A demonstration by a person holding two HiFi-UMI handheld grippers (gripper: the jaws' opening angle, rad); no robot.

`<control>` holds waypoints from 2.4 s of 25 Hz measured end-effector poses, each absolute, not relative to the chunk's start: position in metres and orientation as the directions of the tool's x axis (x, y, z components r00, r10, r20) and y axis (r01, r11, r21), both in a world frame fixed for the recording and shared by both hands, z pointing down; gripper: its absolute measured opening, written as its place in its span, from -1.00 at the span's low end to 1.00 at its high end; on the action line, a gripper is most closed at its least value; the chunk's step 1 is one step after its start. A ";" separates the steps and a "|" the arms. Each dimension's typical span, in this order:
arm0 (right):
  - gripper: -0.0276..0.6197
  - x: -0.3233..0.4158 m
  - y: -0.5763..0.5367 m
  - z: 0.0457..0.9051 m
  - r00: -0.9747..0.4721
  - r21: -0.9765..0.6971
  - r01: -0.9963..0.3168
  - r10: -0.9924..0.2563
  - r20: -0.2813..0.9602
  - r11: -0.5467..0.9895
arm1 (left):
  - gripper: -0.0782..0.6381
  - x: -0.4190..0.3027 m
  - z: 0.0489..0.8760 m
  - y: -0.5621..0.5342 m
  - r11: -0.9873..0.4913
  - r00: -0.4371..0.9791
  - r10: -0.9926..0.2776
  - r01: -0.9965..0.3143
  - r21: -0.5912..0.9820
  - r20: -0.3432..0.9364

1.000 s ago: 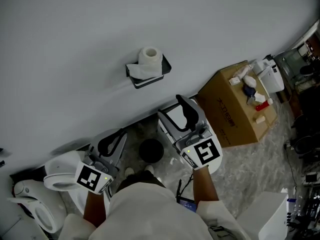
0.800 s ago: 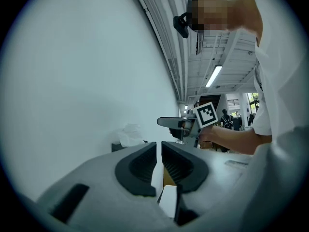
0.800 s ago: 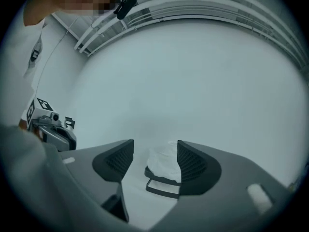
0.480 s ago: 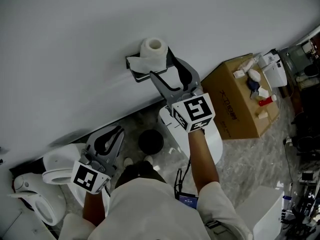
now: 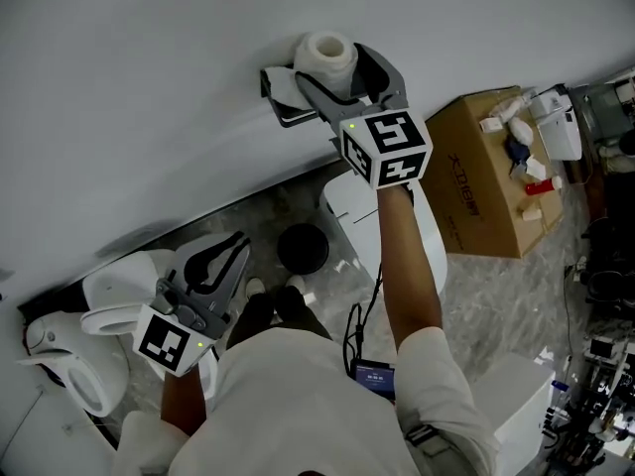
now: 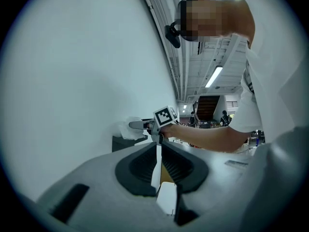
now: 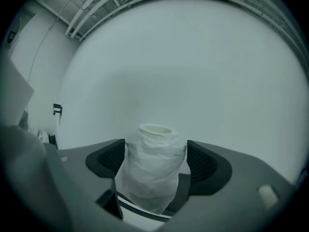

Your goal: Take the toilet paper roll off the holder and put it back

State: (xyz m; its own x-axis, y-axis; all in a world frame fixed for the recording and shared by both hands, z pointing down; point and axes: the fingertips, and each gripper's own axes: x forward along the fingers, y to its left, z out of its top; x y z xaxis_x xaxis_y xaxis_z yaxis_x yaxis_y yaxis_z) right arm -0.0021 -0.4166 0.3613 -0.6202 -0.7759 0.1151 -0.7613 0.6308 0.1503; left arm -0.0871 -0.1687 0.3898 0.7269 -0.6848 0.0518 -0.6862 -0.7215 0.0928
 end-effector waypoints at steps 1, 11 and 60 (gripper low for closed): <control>0.32 -0.005 -0.419 0.364 -0.620 0.150 -0.760 -0.775 0.124 0.632 | -0.68 -0.089 0.391 -0.168 -0.717 0.723 -0.689 -0.691 0.094 0.056; 0.05 -0.015 -0.431 0.381 -0.578 0.203 -0.773 -0.799 0.164 0.601 | -0.68 -0.105 0.394 -0.170 -0.687 0.693 -0.718 -0.720 0.095 0.059; 0.04 0.071 -0.155 0.285 -0.643 0.176 -0.749 -0.765 0.037 0.639 | -0.71 -0.056 0.356 -0.154 -0.747 0.747 -0.665 -0.664 0.042 -0.018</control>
